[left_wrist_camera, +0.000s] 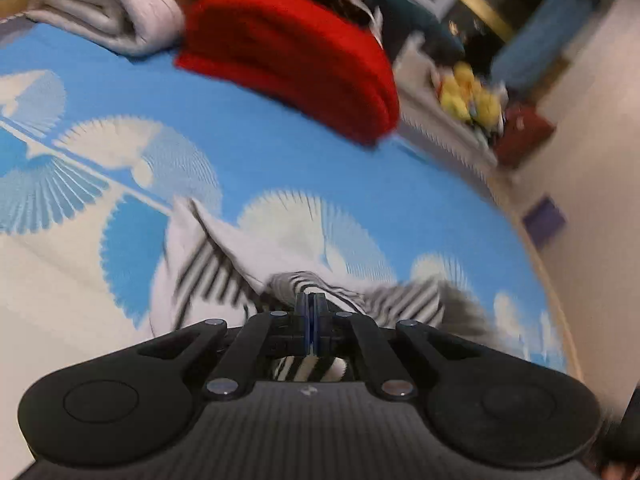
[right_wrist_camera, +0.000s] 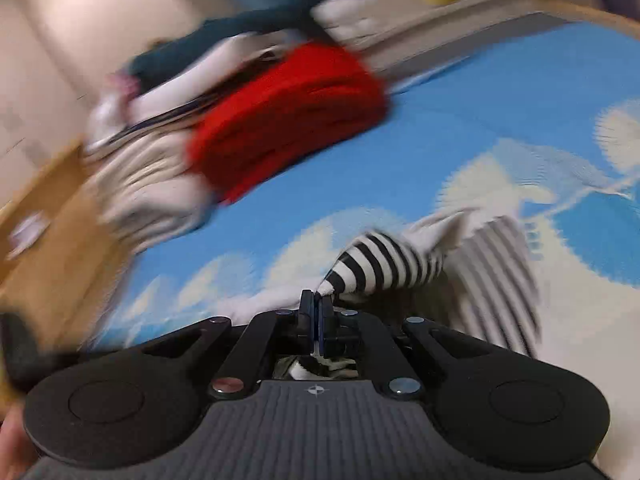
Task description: Fold small clothes
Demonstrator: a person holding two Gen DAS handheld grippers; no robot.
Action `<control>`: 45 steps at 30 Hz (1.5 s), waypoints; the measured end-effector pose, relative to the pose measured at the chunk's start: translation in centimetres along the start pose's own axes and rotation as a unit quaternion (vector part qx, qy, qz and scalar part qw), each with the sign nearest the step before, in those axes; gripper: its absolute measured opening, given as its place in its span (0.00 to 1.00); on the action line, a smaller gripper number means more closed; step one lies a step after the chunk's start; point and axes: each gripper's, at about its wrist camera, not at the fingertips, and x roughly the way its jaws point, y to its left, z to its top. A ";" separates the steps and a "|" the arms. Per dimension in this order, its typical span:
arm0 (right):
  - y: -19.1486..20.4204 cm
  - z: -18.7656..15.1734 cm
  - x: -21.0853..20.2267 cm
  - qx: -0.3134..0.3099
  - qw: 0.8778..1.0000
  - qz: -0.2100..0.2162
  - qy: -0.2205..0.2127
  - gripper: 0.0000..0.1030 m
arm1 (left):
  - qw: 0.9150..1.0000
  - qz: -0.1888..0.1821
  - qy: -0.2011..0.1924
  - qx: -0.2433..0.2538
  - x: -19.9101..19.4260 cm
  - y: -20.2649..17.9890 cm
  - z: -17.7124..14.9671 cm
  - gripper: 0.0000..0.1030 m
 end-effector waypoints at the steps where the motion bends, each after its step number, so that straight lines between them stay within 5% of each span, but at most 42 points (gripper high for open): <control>1: 0.0 -0.9 0.6 -0.027 0.998 -0.018 0.058 0.01 | 1.000 0.007 0.008 -0.008 0.2 0.5 0.0 0.01; 4: -1.2 -4.2 3.0 -0.112 0.966 -0.140 0.184 0.02 | 0.987 0.041 0.154 -0.006 3.7 1.9 -1.8 0.03; 6: -1.7 -5.3 3.9 -0.154 0.945 -0.197 0.213 0.13 | 0.976 0.106 0.189 -0.002 4.8 2.8 -3.3 0.04; 8: -2.0 -4.3 3.4 -0.125 0.956 -0.190 0.185 0.17 | 0.978 0.095 0.182 -0.022 4.6 3.1 -3.1 0.10; 11: -2.6 -2.2 2.7 -0.076 0.974 -0.179 0.116 0.42 | 0.986 0.053 0.152 -0.049 3.8 2.5 -2.5 0.43; 13: -3.3 -1.1 3.4 -0.040 0.979 -0.179 0.086 0.54 | 0.986 0.038 0.152 -0.060 4.3 2.0 -2.3 0.50; 19: -5.1 -1.2 7.2 0.033 0.973 -0.199 0.108 0.53 | 0.975 0.050 0.211 -0.052 7.0 1.0 -4.1 0.49; 20: -4.8 -1.5 7.3 0.029 0.974 -0.195 0.111 0.52 | 0.974 0.057 0.215 -0.046 7.2 1.0 -4.3 0.39; 21: -4.5 -1.6 7.5 0.023 0.975 -0.189 0.114 0.45 | 0.974 0.061 0.214 -0.044 7.3 0.9 -4.4 0.18; 22: -4.2 -1.7 7.5 0.015 0.977 -0.181 0.114 0.26 | 0.975 0.060 0.209 -0.044 7.1 1.1 -4.2 0.08; 24: -3.9 -1.3 7.1 0.018 0.981 -0.170 0.096 0.02 | 0.984 0.053 0.169 -0.010 5.8 0.4 -3.2 0.01; 27: -3.3 0.5 3.6 0.060 0.994 -0.096 -0.002 0.02 | 0.995 0.057 0.071 0.051 2.8 -0.9 -0.7 0.01; 29: -2.7 1.3 1.5 0.063 0.995 -0.070 -0.045 0.02 | 0.997 0.047 0.044 0.042 1.4 -0.4 0.4 0.01; 32: -3.5 0.6 2.1 0.056 0.989 -0.139 0.014 0.02 | 0.993 0.042 0.109 0.028 2.6 0.9 -0.3 0.01; 35: -5.8 -1.5 3.9 0.087 0.974 -0.181 0.104 0.02 | 0.979 0.085 0.176 0.049 4.6 1.5 -2.1 0.01; 38: -6.1 -1.7 4.0 0.081 0.971 -0.196 0.109 0.02 | 0.979 0.077 0.185 0.047 4.5 1.5 -2.3 0.01; 42: -5.3 -0.2 2.1 0.070 0.975 -0.207 0.048 0.02 | 0.984 0.055 0.159 0.054 3.8 0.7 -1.6 0.01; 45: -6.2 -1.5 4.3 0.073 0.973 -0.180 0.127 0.02 | 0.973 0.104 0.194 0.066 5.1 1.6 -2.9 0.01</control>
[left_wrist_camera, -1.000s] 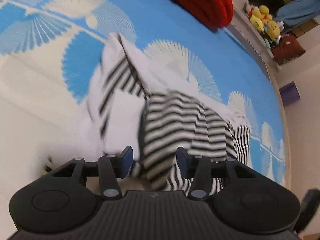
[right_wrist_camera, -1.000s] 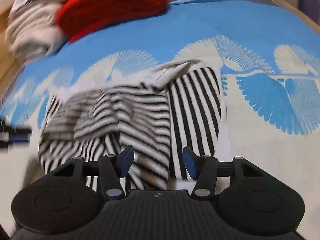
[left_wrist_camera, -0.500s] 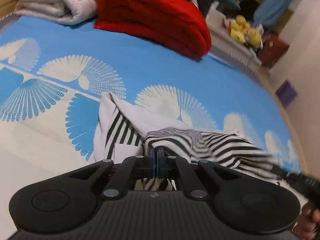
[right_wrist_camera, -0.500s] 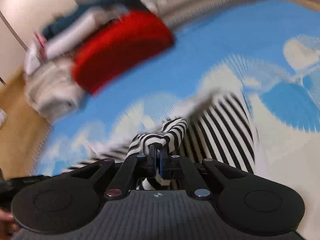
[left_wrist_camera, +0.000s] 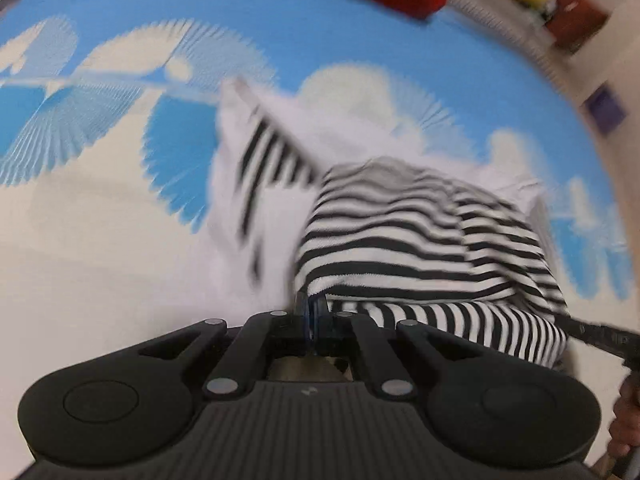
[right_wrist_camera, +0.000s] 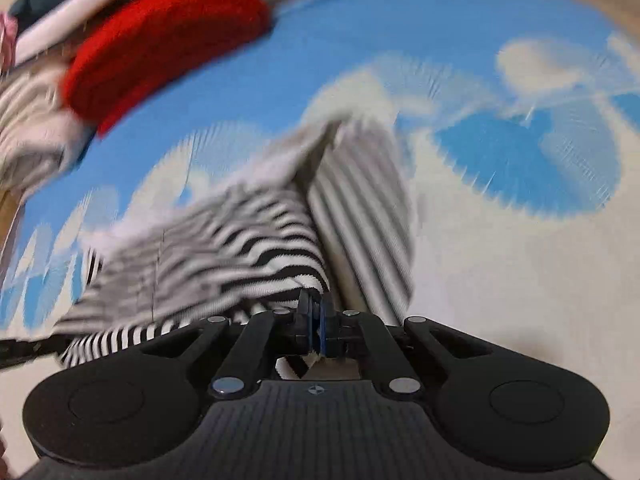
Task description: Fold small clothes
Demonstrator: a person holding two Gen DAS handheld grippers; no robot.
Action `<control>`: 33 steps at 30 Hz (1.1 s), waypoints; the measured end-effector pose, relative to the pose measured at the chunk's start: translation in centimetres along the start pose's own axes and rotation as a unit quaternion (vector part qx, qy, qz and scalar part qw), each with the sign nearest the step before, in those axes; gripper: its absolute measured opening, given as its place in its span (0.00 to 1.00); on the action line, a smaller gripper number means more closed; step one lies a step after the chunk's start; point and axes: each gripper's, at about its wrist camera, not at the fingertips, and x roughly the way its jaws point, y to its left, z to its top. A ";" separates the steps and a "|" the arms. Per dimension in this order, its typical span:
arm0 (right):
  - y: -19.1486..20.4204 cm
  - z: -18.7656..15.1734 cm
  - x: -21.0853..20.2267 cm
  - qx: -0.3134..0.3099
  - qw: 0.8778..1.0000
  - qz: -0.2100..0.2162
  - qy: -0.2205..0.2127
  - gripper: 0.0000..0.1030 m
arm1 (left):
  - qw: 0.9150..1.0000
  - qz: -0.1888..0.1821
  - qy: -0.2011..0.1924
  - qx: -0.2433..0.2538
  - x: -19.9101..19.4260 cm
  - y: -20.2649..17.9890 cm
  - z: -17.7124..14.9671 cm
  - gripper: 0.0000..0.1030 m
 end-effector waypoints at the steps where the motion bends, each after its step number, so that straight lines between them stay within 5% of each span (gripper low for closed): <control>1: 0.3 -0.5 0.8 -0.014 1.000 -0.013 0.017 0.03 | 1.000 0.003 0.008 0.000 0.3 0.1 0.3 0.01; 2: 0.7 -0.8 1.0 -0.031 0.999 -0.035 0.017 0.04 | 1.000 0.004 0.013 0.001 0.4 0.2 0.3 0.04; 4: 1.2 -0.7 0.3 -0.055 0.996 -0.062 -0.011 0.24 | 1.000 -0.002 0.010 0.005 0.0 0.0 0.4 0.10; 6: 1.0 -0.4 -1.1 -0.057 0.994 -0.073 -0.052 0.32 | 0.999 -0.019 -0.027 0.003 -1.5 -0.2 0.7 0.26; 10: 1.3 0.1 -3.0 -0.057 0.991 -0.023 -0.122 0.34 | 0.993 -0.053 -0.101 0.006 -3.6 -0.8 1.0 0.29; 14: 1.6 -0.2 -1.7 -0.062 0.994 0.026 -0.090 0.36 | 0.995 -0.056 -0.069 0.035 -2.1 -1.8 0.7 0.26; 17: 1.2 -0.6 1.6 -0.064 0.997 -0.033 -0.008 0.43 | 0.996 0.051 0.021 0.068 1.9 -1.6 -0.5 0.21; 19: 0.2 -1.1 3.0 -0.047 0.997 -0.058 0.020 0.43 | 0.997 0.049 0.023 0.051 2.1 -0.8 -0.5 0.21; 24: 0.2 -0.5 1.0 -0.046 0.998 -0.032 -0.034 0.43 | 0.997 -0.013 -0.063 0.043 -1.8 -1.4 0.5 0.22; 29: -0.2 -1.4 3.2 -0.049 0.996 -0.067 0.020 0.44 | 0.996 0.048 0.038 0.070 2.5 -1.5 -0.9 0.26; 33: 0.8 -1.2 -2.8 -0.068 0.993 -0.052 -0.079 0.44 | 0.997 0.013 -0.050 0.065 -2.8 -1.5 -1.1 0.31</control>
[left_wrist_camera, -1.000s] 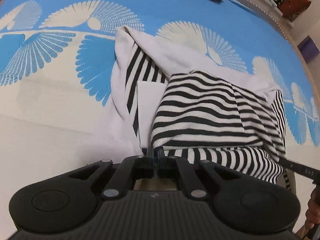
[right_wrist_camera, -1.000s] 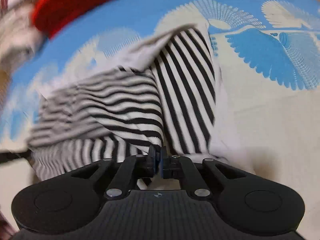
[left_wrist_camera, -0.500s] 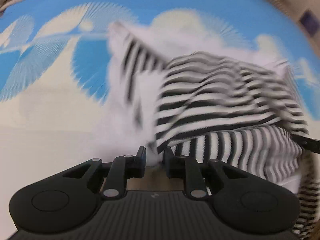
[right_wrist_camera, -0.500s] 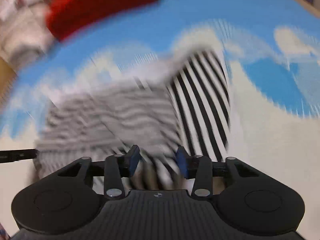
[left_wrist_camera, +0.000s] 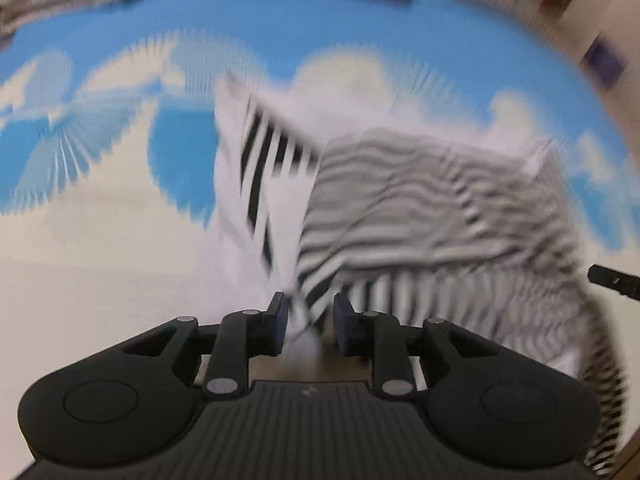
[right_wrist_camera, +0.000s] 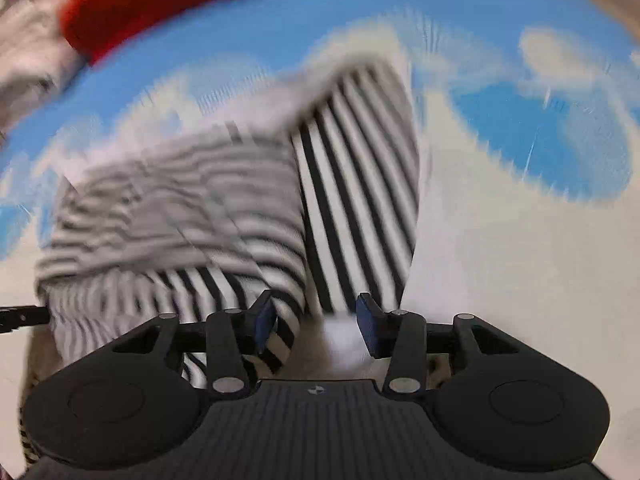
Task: Fold small clothes
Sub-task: 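Open both tools and release the folded striped fabric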
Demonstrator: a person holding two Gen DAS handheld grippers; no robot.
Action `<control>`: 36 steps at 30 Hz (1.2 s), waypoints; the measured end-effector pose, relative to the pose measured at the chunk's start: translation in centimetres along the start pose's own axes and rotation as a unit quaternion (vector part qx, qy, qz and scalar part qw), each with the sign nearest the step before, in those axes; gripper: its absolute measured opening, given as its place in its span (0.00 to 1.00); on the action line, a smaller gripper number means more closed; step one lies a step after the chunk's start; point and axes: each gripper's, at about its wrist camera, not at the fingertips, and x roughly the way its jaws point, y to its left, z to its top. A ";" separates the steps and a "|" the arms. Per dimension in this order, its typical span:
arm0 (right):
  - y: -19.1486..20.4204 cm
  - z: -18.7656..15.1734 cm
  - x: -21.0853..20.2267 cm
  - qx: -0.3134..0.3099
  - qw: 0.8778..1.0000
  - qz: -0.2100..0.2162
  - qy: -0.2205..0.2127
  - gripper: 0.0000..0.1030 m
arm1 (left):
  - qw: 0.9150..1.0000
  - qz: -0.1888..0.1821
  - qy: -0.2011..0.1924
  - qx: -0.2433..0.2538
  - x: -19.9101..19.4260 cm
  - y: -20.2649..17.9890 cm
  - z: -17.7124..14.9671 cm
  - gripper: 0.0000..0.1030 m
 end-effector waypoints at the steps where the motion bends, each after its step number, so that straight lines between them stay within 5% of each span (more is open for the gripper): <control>1: -0.2 0.2 -2.0 -0.004 0.999 -0.001 -0.034 0.44 | 1.000 -0.008 -0.023 -0.003 -1.6 0.3 -0.2 0.33; 6: -4.0 -1.4 -10.6 0.067 0.989 0.009 -0.129 0.45 | 0.998 -0.015 -0.063 -0.015 -8.5 2.4 -3.9 0.34; 13: -7.2 -10.6 -16.2 0.068 0.991 -0.002 -0.114 0.45 | 0.996 -0.030 -0.079 -0.038 -15.3 5.5 -13.7 0.33; 20: -8.0 -17.6 -16.4 0.085 0.992 -0.026 -0.088 0.40 | 0.998 -0.018 -0.051 -0.046 -15.4 6.3 -19.8 0.32; 25: -8.1 -20.0 -16.5 0.107 0.991 -0.033 -0.076 0.40 | 0.996 -0.026 -0.017 -0.081 -15.3 7.3 -22.7 0.32; 31: -7.5 -21.3 -15.3 0.101 0.993 -0.042 -0.050 0.41 | 0.994 -0.061 -0.047 -0.082 -14.9 8.3 -24.7 0.34; 34: -7.5 -21.1 -14.2 0.090 0.994 -0.053 -0.037 0.44 | 0.989 -0.070 -0.008 -0.129 -12.6 8.8 -24.4 0.36; 36: -7.5 -21.1 -13.5 0.089 0.994 -0.060 -0.029 0.46 | 0.988 -0.084 -0.015 -0.131 -12.2 8.5 -23.7 0.59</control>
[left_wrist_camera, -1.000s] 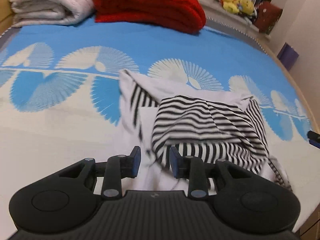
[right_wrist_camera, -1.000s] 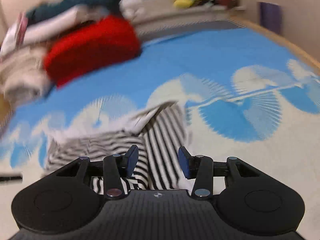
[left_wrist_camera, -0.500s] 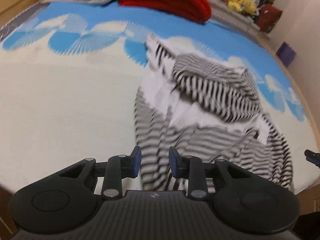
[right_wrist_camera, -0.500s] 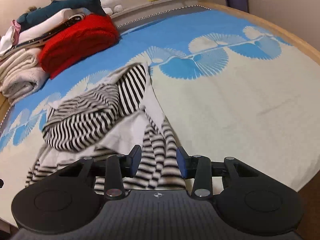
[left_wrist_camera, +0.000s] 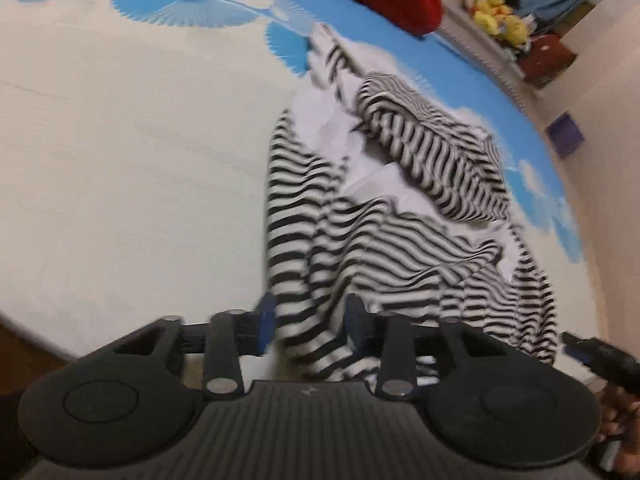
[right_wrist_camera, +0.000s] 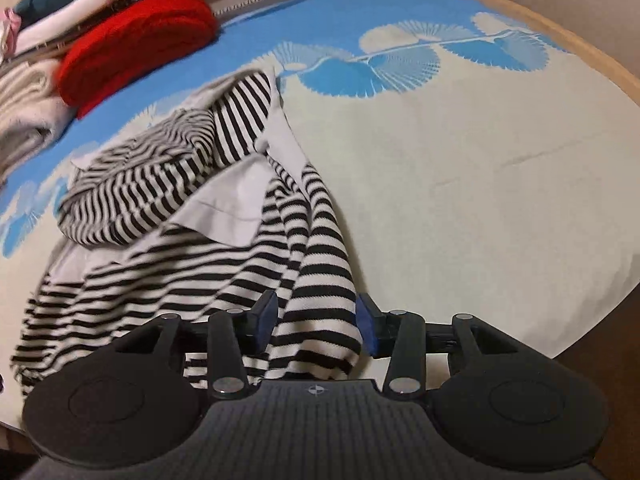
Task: Fold small clothes
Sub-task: 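Open both tools and release the folded striped fabric, then grasp the striped hem edge with both tools side by side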
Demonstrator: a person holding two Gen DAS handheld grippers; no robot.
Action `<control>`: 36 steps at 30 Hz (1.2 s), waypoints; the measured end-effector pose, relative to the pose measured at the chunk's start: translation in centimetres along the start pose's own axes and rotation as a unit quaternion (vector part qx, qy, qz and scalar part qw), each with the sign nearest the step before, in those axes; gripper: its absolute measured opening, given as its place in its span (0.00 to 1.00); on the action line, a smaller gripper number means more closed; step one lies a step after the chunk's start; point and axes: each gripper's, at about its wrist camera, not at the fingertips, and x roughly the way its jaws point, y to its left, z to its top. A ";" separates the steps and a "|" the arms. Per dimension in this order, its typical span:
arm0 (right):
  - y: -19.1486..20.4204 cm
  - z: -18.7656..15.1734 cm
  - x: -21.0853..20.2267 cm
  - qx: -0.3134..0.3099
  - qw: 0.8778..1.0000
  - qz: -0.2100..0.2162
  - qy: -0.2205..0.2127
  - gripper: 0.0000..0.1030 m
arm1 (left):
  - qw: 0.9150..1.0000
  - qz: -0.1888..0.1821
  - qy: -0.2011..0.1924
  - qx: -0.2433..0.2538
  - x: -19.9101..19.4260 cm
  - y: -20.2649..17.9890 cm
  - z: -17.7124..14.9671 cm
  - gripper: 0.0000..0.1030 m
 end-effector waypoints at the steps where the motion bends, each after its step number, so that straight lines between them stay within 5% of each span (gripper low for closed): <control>1: 0.0 0.0 0.3 0.001 1.000 -0.002 0.003 0.48 | 1.000 0.004 -0.003 -0.005 0.2 -0.2 0.2 0.65; 8: 1.3 0.3 3.7 -0.016 0.999 -0.014 0.038 0.61 | 0.999 0.012 0.013 -0.039 3.4 -1.2 1.1 0.76; 19: 3.0 0.7 8.0 -0.051 0.993 -0.065 0.085 0.63 | 0.995 0.064 0.059 -0.052 7.0 -2.4 0.6 0.74; 21: 3.0 0.5 8.0 -0.059 0.992 -0.065 0.087 0.61 | 0.995 0.068 0.068 -0.042 7.7 -2.7 0.4 0.52; 22: 2.9 0.5 8.0 -0.058 0.993 -0.062 0.086 0.53 | 0.994 0.072 0.070 -0.035 7.9 -2.8 0.3 0.45; 23: 2.8 0.5 7.8 -0.059 0.993 -0.056 0.086 0.46 | 0.994 0.076 0.070 -0.026 8.0 -3.0 0.3 0.27; 24: 2.8 0.5 7.7 -0.059 0.993 -0.048 0.085 0.28 | 0.994 0.075 0.070 -0.023 7.9 -3.0 0.3 0.11; 25: 2.6 0.6 7.5 -0.057 0.994 -0.035 0.087 0.13 | 0.995 0.073 0.069 -0.024 7.8 -2.9 0.2 0.10; 32: 0.9 1.3 4.2 -0.011 0.997 0.023 0.068 0.09 | 0.998 0.068 0.015 -0.003 3.5 -3.8 0.9 0.07; 36: -0.2 0.7 2.6 0.009 0.994 0.046 0.095 0.08 | 0.996 0.087 0.023 0.017 1.9 -3.6 1.1 0.07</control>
